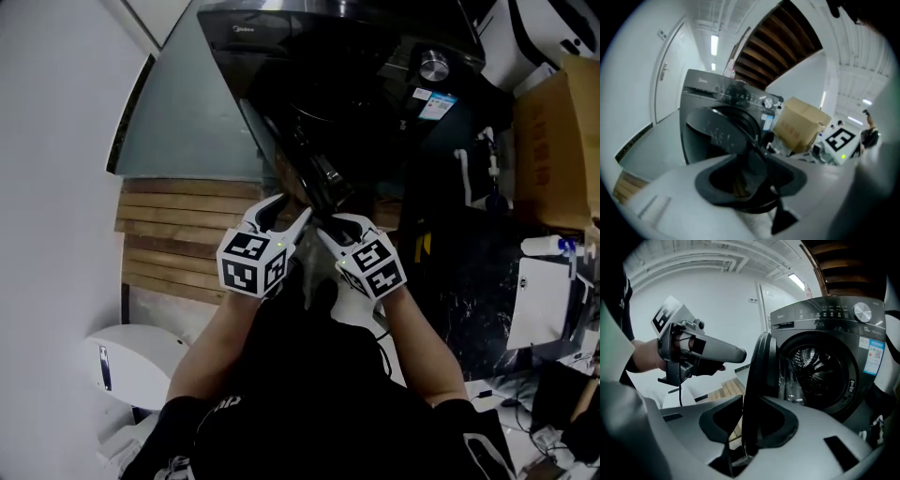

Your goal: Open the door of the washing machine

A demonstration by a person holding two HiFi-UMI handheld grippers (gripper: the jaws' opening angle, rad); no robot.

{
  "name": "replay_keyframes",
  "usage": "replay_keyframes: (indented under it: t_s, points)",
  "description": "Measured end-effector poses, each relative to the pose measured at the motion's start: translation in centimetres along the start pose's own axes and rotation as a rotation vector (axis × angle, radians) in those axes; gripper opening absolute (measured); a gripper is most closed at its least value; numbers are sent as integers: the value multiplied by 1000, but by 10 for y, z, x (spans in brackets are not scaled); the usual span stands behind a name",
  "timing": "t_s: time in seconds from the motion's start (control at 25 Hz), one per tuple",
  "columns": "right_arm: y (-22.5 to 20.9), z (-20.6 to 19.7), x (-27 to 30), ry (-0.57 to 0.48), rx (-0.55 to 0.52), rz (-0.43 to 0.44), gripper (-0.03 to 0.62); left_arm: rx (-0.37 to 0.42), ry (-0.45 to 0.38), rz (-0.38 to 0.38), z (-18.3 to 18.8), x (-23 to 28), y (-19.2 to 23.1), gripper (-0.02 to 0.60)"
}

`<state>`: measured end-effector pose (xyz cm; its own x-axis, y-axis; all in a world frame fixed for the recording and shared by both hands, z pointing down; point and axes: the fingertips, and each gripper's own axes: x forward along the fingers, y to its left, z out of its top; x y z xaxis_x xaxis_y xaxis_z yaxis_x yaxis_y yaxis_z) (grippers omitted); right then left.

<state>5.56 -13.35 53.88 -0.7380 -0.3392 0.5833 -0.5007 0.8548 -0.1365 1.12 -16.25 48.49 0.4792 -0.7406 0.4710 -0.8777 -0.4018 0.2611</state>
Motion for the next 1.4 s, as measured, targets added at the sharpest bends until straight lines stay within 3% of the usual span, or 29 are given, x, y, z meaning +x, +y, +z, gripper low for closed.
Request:
replay_keyframes:
  t_s: [0.28,0.52,0.72,0.88,1.08,1.4]
  points:
    - [66,-3,14,-71,-54,123,127,-44,8,9,-20,-32,24,206]
    - [108,2,34,-55,-47,121,127,-14,48,-62,-46,-67,30,204]
    - [159,-2,55,-6,-91,146,115,-21,55,-65,-65,-94,60,202]
    - [180,-12,56,32,-95,112,109,-28,78,-33,-78,-110,90,201]
    - [182,-11,51,7,-3,34,97,-37,72,-3,-86,-132,121,195]
    - [188,4,54,3,39,17,87,-49,29,76,-84,-161,166,167]
